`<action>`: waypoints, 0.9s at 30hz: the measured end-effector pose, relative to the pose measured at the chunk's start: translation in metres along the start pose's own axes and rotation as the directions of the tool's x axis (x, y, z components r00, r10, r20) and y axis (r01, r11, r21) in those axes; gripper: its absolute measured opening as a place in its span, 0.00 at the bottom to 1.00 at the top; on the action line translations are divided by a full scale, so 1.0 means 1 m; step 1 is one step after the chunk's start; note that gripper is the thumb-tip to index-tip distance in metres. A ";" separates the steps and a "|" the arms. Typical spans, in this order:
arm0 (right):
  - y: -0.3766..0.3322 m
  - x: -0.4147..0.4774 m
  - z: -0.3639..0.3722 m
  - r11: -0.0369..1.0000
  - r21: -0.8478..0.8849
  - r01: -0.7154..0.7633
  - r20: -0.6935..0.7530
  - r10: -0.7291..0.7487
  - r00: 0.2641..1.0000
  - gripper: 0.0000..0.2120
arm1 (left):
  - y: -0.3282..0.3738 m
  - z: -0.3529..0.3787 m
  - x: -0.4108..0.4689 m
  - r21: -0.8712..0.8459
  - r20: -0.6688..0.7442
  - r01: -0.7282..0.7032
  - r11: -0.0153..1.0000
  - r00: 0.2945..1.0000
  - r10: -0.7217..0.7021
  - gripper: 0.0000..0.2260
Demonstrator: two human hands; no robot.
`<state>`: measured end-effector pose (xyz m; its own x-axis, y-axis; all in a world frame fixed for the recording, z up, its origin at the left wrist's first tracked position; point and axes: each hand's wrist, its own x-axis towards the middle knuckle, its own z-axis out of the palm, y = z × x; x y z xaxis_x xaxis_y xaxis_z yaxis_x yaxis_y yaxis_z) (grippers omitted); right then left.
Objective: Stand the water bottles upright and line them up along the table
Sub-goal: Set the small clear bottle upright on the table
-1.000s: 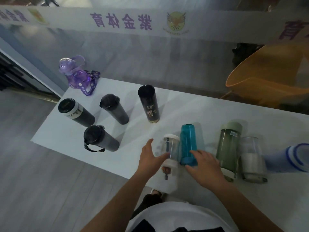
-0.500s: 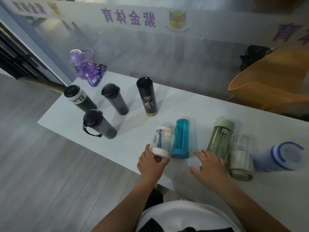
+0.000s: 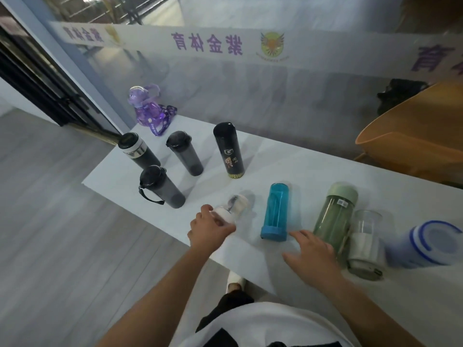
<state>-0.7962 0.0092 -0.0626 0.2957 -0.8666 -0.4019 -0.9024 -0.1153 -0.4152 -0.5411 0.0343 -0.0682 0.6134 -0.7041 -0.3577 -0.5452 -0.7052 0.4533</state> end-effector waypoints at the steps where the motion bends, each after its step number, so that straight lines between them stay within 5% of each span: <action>1: -0.002 0.002 0.001 1.000 0.014 0.005 0.002 -0.005 1.000 0.29 | 0.001 -0.013 0.008 0.016 0.013 -0.029 0.999 1.000 0.029 0.35; 9: -0.013 0.008 0.003 0.999 0.043 0.034 -0.018 -0.033 0.999 0.30 | 0.024 -0.074 0.064 0.409 0.153 -0.152 0.900 0.983 0.097 0.39; 17: -0.006 0.011 0.002 0.997 0.079 -0.003 -0.048 0.007 0.999 0.28 | 0.026 -0.073 0.081 0.495 0.258 -0.280 0.822 0.951 0.169 0.38; 21: -0.005 0.010 0.001 0.997 0.082 -0.003 -0.055 0.008 0.998 0.27 | 0.035 -0.077 0.079 0.616 0.276 -0.367 0.697 0.929 0.246 0.42; 24: 0.000 0.007 -0.001 0.996 0.088 -0.006 -0.065 0.011 0.998 0.27 | 0.053 -0.073 0.058 0.531 0.211 -0.513 0.675 0.851 0.481 0.37; 27: 0.011 0.002 -0.002 0.995 0.103 -0.005 -0.063 0.011 0.998 0.28 | 0.071 -0.043 0.019 0.283 0.074 -0.583 0.762 0.805 0.588 0.31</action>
<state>-0.8057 0.0054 -0.0662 0.2650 -0.8966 -0.3547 -0.8668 -0.0604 -0.4950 -0.5433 -0.0257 -0.0074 0.1308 -0.9881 -0.0815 -0.9346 -0.1503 0.3223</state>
